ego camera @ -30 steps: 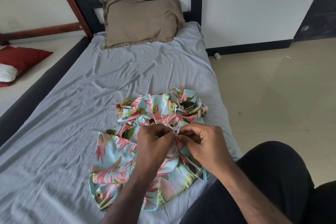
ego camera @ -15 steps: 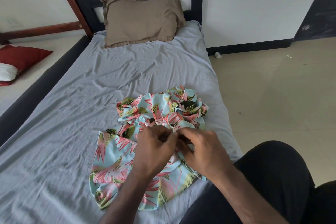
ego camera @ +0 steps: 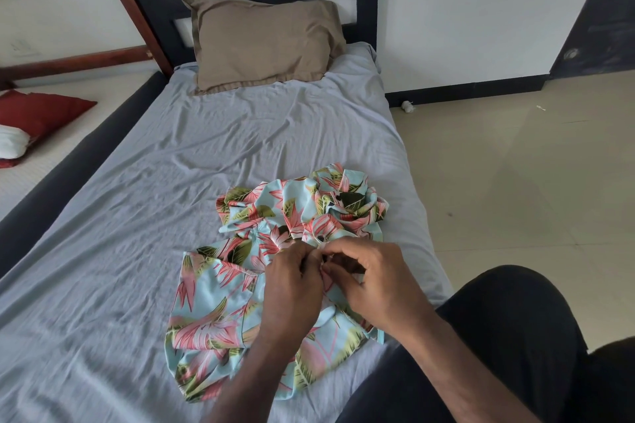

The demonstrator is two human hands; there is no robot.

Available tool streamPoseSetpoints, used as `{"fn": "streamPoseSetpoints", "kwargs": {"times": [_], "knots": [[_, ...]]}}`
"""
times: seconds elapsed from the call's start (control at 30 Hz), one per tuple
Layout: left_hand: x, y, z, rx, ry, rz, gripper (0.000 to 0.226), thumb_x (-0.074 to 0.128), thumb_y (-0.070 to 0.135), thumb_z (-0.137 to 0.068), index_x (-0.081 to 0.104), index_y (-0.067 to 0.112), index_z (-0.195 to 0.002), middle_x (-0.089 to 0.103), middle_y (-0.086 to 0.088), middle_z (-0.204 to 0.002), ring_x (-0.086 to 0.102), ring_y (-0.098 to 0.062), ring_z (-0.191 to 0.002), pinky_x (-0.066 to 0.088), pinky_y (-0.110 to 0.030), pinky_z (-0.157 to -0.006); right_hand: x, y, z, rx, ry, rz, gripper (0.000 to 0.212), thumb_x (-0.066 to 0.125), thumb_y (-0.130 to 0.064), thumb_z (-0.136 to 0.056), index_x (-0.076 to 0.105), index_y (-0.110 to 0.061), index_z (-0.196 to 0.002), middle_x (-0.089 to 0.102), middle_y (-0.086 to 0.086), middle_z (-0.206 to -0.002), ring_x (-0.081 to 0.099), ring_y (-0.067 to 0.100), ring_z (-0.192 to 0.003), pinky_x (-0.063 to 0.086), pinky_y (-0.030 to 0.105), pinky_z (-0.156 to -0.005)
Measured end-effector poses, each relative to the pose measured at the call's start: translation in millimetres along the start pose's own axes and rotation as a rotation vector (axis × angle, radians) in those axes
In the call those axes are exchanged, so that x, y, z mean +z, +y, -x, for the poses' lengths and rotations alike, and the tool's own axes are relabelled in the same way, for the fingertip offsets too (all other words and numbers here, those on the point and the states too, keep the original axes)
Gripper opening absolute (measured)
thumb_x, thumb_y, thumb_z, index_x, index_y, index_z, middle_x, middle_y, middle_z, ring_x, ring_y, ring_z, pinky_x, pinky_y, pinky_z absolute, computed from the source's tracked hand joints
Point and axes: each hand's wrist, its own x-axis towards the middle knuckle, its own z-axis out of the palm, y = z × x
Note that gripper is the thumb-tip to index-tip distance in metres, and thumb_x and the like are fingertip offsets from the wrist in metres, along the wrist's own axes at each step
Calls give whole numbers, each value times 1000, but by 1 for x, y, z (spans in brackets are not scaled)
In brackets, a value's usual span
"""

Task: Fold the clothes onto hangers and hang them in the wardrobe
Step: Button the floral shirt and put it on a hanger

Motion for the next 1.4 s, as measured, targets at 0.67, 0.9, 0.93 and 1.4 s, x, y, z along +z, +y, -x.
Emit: {"fn": "streamPoseSetpoints", "kwargs": {"times": [0.67, 0.9, 0.93, 1.4], "knots": [[8, 15, 7, -102, -203, 495, 28, 52, 1, -102, 56, 1, -74, 43, -2, -58, 36, -9, -53, 33, -24, -50, -10, -3, -4, 359, 39, -575, 12, 60, 9, -90, 63, -3, -89, 58, 1, -76, 56, 11, -73, 48, 23, -71], [5, 0, 0, 87, -220, 350, 38, 67, -6, -89, 66, 23, -114, 72, 2, -96, 68, -17, -87, 55, -28, -74, -10, 6, -3, 496, 107, -540, 10, 76, -18, -90, 69, -11, -91, 72, 7, -82, 69, 22, -81, 55, 35, -79], [4, -2, -3, 109, -183, 306, 40, 68, -7, -88, 67, 24, -112, 72, 4, -96, 68, -15, -87, 53, -24, -74, -11, 6, -3, 494, 59, -531, 16, 80, -20, -87, 69, -10, -91, 73, 8, -84, 69, 25, -82, 54, 33, -78], [-78, -49, -43, 255, -269, -350, 26, 72, 64, -63, 68, 40, -70, 65, 19, -71, 60, -3, -71, 42, -23, -61, -12, 20, -2, 365, 308, 45, 17, 64, -12, -96, 71, -23, -86, 72, -24, -82, 67, -8, -78, 48, 11, -67]]}}
